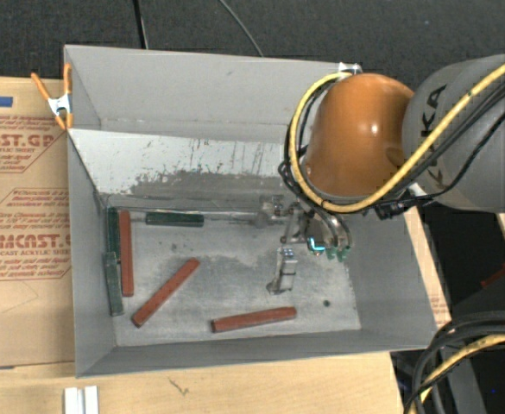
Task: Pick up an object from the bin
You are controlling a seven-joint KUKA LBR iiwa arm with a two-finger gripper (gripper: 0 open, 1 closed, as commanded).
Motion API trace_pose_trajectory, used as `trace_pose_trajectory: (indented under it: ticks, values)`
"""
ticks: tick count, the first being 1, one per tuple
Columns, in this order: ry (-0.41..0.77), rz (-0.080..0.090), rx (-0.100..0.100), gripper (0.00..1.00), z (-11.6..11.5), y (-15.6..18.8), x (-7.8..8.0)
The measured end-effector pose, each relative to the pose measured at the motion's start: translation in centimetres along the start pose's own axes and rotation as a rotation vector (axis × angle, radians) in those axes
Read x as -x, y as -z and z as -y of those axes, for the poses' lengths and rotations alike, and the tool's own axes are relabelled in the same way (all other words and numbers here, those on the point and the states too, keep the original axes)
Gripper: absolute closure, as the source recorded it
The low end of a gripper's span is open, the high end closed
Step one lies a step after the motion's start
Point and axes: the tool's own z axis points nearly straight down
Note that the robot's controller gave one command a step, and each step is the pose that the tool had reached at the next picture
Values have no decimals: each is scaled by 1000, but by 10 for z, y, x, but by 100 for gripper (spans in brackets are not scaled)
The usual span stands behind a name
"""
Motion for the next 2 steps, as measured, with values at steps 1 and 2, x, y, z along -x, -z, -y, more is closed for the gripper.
trace_pose_trajectory:
  ticks: [1,2]
  values:
    - [-1,8,1,0,0,4,2]
    - [6,17,1,0,1,-37,1]
